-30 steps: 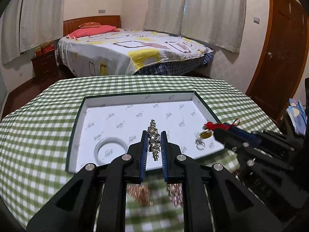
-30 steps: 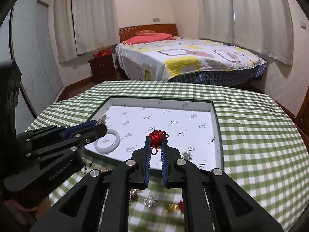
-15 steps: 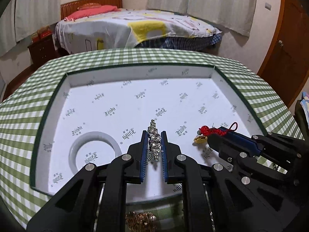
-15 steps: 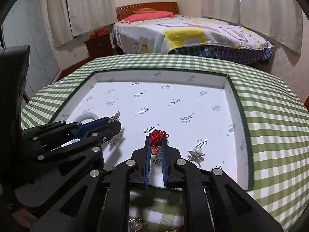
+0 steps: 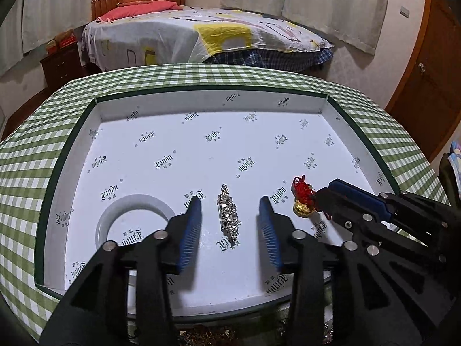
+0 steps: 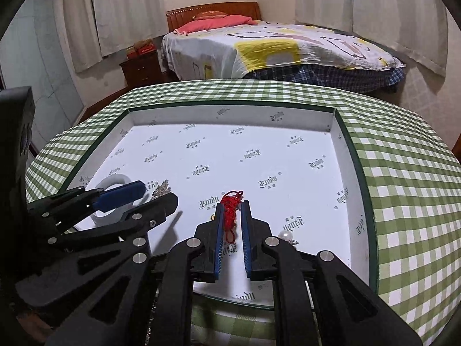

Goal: Organize jewelry
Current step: 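Open the left tool to drop the brooch while the right tool releases the charm in the box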

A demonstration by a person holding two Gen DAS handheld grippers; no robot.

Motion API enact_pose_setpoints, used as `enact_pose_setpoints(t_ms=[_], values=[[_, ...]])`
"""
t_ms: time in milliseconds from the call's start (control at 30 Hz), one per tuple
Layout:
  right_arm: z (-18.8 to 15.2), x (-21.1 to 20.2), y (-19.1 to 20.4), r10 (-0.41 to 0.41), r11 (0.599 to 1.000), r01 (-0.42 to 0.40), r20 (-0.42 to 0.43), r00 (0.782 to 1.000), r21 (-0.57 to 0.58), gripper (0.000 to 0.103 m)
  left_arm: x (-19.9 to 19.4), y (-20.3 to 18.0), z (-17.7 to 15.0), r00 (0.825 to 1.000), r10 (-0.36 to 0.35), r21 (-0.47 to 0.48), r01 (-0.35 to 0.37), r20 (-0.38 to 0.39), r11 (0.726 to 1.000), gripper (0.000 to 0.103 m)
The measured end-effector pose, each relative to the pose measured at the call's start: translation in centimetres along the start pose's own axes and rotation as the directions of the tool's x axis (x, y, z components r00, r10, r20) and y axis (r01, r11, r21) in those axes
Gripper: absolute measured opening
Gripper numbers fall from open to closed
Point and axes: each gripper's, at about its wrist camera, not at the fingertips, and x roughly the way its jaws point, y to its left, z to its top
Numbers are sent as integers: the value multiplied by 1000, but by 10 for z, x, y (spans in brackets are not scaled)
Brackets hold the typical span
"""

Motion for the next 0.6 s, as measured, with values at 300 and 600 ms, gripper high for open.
enact_pose_setpoints(t_ms=[300,600], values=[[4,-17,0,-9,1000,9,30,999,7,13,-20,-2,4,999,18,2,-18,49,1000,56],[-4,-57,-6,-44,998,40,84,995,52,49,-66,8,-3,991,49,-9,-48,122,999,70]])
